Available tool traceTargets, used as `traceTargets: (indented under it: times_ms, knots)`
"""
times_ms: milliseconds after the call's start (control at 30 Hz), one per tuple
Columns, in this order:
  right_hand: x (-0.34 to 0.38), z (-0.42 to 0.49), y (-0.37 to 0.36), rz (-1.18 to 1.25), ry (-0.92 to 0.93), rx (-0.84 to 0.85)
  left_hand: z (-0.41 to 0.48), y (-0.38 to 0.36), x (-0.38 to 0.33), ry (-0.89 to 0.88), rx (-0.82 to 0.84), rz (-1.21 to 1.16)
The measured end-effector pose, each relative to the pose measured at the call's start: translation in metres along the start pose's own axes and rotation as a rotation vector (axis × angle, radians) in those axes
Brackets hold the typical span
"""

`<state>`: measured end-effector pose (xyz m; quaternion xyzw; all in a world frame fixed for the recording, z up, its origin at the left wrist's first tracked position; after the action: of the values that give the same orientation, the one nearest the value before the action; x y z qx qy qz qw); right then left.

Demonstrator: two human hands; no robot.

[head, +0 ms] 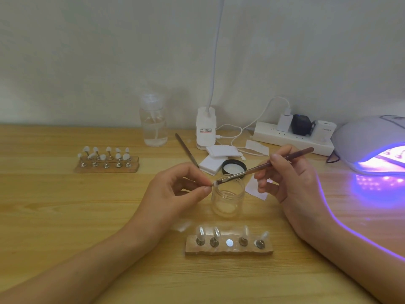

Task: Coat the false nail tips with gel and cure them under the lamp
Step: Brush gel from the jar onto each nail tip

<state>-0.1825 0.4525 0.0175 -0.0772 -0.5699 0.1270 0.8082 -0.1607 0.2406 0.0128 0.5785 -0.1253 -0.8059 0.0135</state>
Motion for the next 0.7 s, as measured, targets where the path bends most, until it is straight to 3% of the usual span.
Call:
traceTargets:
  times_ms: [700]
  knots:
    - [0.0052,-0.0036,-0.0001,-0.038,0.032,-0.029,0.0,-0.0005,-0.0009,-0.037,0.017,0.01]
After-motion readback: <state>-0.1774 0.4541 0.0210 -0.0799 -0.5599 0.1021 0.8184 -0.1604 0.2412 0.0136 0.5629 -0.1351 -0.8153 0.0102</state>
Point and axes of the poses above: each hand's wrist, its own z-axis towards the middle knuckle, its own y-axis out of the back of the hand, x = y × z, the point moved 8 cm from there along z, towards the middle knuckle, and after that the axes turned 4 degrees about z, right-handed, at the moved point
